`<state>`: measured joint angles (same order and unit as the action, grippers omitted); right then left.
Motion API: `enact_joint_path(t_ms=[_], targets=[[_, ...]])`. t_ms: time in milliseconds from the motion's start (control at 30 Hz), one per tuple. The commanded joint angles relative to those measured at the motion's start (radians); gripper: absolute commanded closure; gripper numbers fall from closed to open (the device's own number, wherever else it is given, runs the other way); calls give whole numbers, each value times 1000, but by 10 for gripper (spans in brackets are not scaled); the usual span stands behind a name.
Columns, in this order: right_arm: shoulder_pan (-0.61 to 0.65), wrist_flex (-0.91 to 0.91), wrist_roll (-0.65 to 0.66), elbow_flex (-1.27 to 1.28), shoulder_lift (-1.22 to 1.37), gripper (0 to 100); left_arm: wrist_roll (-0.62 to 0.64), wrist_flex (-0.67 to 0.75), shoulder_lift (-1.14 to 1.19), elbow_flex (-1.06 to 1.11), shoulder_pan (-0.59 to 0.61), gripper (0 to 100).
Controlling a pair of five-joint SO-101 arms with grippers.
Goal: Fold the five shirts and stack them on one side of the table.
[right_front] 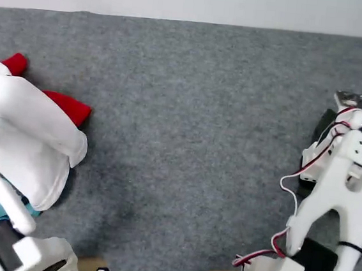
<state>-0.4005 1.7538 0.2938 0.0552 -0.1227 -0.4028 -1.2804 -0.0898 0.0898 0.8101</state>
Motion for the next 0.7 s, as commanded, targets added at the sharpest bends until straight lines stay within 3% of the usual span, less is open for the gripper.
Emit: enact_joint_path(t_ms=[0,200,367,667], targets=[[-7,41,-3,6,-64,989,-3,51,58,-8,-14,797],[-7,41,-3,6,-68,989,-3,58,181,-10,-25,806],[-7,41,-3,5,-68,989,-3,54,195,-10,-80,979],[-12,42,-3,5,-70,989,44,-129,-61,-110,-229,996]])
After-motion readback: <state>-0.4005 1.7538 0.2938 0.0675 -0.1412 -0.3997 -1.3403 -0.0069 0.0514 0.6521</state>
